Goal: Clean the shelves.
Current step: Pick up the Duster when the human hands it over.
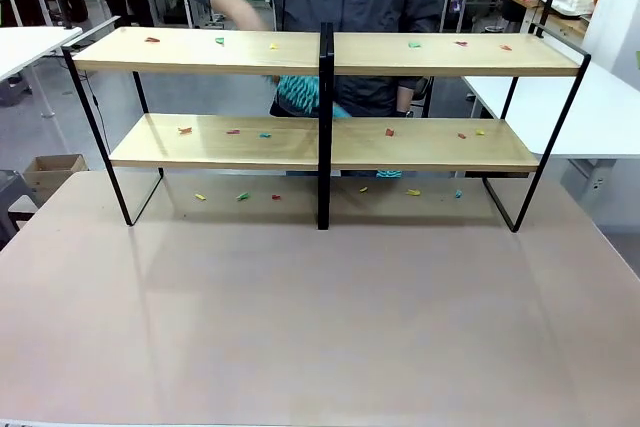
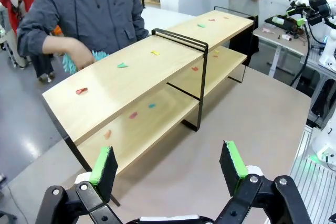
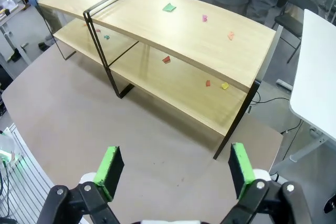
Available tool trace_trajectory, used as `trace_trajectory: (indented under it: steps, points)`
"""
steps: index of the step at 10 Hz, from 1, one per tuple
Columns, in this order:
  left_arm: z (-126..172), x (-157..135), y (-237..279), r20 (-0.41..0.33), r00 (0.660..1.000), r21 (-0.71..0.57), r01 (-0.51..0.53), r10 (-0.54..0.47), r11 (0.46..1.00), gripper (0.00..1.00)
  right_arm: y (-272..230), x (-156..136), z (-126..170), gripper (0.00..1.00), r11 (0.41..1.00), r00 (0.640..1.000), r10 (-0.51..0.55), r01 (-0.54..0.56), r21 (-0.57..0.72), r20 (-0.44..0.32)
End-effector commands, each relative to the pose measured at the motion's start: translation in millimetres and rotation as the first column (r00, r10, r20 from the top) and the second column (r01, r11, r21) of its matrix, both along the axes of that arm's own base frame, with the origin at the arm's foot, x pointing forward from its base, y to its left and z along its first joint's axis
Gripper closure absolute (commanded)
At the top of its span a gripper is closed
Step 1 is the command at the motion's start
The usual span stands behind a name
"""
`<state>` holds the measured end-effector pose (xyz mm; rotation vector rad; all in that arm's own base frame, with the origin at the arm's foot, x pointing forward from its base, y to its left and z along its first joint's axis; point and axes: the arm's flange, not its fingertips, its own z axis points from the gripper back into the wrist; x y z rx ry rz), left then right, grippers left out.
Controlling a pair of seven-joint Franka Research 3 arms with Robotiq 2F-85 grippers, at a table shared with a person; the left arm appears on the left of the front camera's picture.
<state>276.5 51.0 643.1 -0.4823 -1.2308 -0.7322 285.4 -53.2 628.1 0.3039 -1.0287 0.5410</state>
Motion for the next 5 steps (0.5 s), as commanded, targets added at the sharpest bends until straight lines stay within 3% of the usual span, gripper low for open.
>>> trace_trajectory:
  steps: [1,5]
  points:
    - [3.8,-3.1,2.6,0.024,1.000,-0.005,-0.001,0.001,1.000,0.00,-0.8,10.0,4.9,0.00,0.998,1.000,-0.008,0.008,0.059,0.001]
    - [3.8,-3.1,2.6,0.024,1.000,-0.005,-0.001,0.001,1.000,0.00,-7.5,11.8,7.0,0.00,0.992,0.999,-0.046,0.047,0.120,-0.018]
